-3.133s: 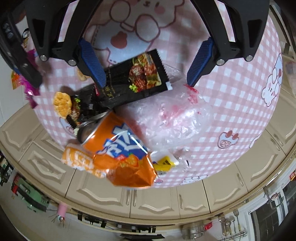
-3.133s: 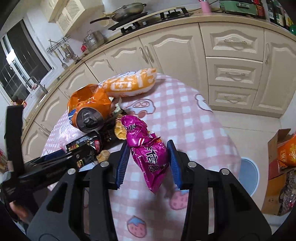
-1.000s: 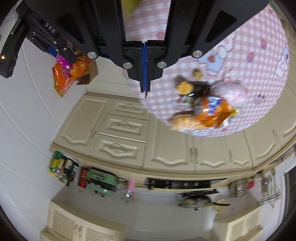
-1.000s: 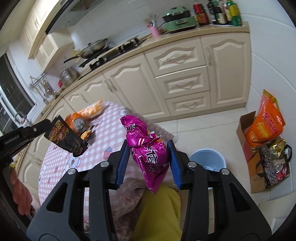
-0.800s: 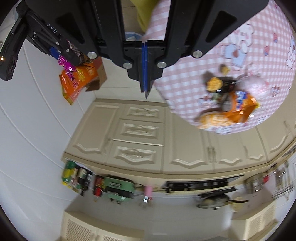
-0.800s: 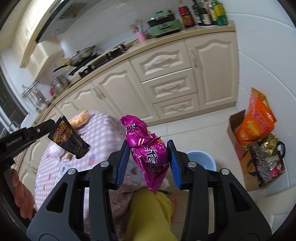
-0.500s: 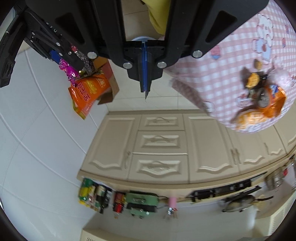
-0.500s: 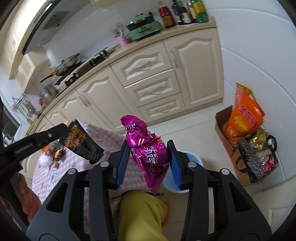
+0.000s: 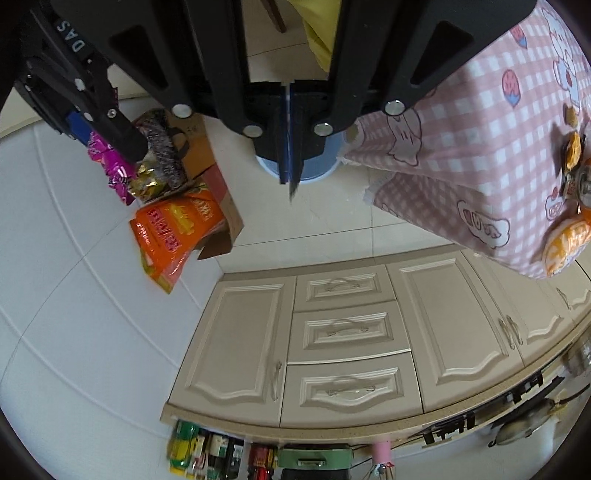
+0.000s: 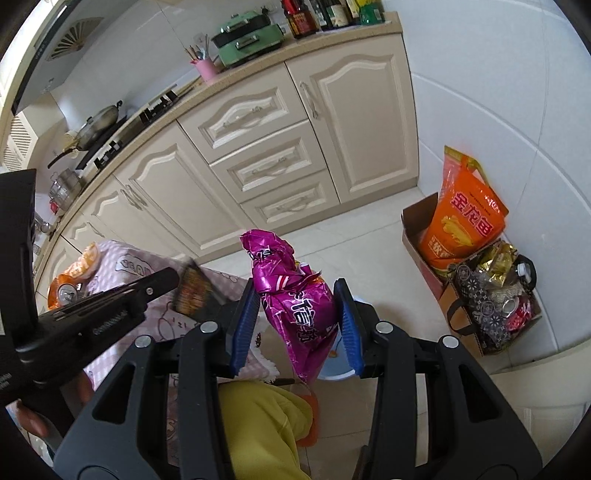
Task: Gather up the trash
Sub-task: 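Carry both wrappers from the table to the blue bin, then open both grippers over the bin to drop the wrappers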
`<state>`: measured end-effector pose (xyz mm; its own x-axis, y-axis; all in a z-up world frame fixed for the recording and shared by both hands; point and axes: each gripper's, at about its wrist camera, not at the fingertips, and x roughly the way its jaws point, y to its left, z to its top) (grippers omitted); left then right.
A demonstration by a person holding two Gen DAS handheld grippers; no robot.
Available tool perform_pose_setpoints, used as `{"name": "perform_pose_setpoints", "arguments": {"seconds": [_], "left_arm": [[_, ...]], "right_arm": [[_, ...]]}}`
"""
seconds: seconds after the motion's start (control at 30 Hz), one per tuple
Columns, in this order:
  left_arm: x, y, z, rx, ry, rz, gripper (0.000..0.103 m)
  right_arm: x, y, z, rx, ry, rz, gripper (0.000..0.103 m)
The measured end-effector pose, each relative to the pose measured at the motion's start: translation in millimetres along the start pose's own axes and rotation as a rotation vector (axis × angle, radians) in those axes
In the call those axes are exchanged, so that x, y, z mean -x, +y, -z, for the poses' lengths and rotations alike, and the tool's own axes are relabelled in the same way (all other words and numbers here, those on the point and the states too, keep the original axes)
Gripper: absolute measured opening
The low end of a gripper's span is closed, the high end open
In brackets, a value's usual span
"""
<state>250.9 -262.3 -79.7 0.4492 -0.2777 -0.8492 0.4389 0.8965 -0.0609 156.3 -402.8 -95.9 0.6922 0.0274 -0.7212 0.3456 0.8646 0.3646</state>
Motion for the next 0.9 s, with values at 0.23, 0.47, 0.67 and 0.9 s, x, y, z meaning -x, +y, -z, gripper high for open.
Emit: {"name": "perform_pose_setpoints", "arguments": {"seconds": [0.23, 0.47, 0.67, 0.9], "left_arm": [[-12.7, 18.5, -3.0, 0.025, 0.019, -0.048, 0.048], [8.4, 44.4, 1.7, 0.074, -0.01, -0.102, 0.054], [21.8, 68.9, 3.2, 0.131, -0.038, -0.134, 0.062], [23.2, 73.9, 12.4, 0.132, -0.022, -0.13, 0.062]], "right_arm": [[-24.4, 6.1, -3.3, 0.007, 0.048, 0.008, 0.042], [-44.6, 37.1, -13.3, 0.068, 0.087, -0.011, 0.067], [-47.2, 53.0, -13.3, 0.09, 0.093, -0.026, 0.076], [-44.3, 58.9, -4.4, 0.095, 0.114, -0.024, 0.076]]}}
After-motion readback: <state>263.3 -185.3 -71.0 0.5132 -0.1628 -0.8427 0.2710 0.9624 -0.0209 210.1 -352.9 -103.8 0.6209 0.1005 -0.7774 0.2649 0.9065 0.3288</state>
